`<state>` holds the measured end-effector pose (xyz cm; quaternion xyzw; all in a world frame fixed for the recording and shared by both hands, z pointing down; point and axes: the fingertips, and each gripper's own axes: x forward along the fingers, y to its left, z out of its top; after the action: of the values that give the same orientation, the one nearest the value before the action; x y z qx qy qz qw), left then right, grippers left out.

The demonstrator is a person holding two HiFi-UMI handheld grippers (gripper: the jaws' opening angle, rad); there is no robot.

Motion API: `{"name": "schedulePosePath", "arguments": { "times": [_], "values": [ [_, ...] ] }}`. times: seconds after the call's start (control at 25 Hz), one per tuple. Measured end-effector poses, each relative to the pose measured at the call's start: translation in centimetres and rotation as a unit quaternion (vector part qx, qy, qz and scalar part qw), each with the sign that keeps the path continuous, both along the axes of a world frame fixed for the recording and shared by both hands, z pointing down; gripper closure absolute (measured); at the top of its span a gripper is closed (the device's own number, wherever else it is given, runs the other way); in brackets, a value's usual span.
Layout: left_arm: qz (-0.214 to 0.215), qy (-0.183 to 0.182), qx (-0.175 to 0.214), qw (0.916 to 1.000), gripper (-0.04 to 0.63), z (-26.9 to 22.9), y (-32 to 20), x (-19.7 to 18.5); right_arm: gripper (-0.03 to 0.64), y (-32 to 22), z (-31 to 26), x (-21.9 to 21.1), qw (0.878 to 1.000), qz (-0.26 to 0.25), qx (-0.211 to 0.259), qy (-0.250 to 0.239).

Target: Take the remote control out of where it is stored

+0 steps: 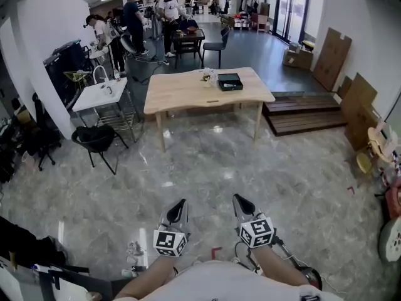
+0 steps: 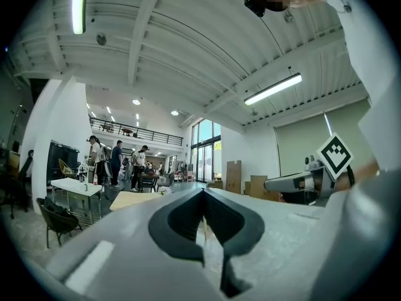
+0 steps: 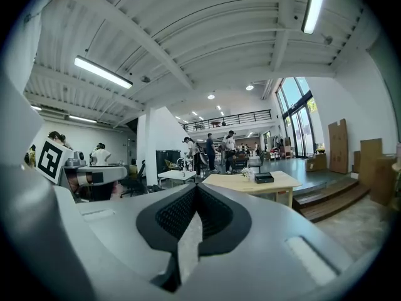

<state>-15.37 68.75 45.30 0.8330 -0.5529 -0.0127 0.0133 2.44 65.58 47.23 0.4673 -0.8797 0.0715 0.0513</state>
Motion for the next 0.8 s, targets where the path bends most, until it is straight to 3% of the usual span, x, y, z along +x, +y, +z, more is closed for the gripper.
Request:
{"name": "schedulePosePath", "arguments": {
  "times": [0.28,0.8],
  "values": [
    [0.03,-0.001,0.002,0.9995,0.594,0.1,-0.4,-1.5,0.589,-0.3,0.7,-1.8,1.0,0.018,-0.011,-0.002],
    [0.058,0.01,0.003,0.9983,0.594,0.0,-1.0,-3.7,0.589,0.1,-1.3,-5.0,0.999,0.033,0.017,-0.009]
  ]
}}
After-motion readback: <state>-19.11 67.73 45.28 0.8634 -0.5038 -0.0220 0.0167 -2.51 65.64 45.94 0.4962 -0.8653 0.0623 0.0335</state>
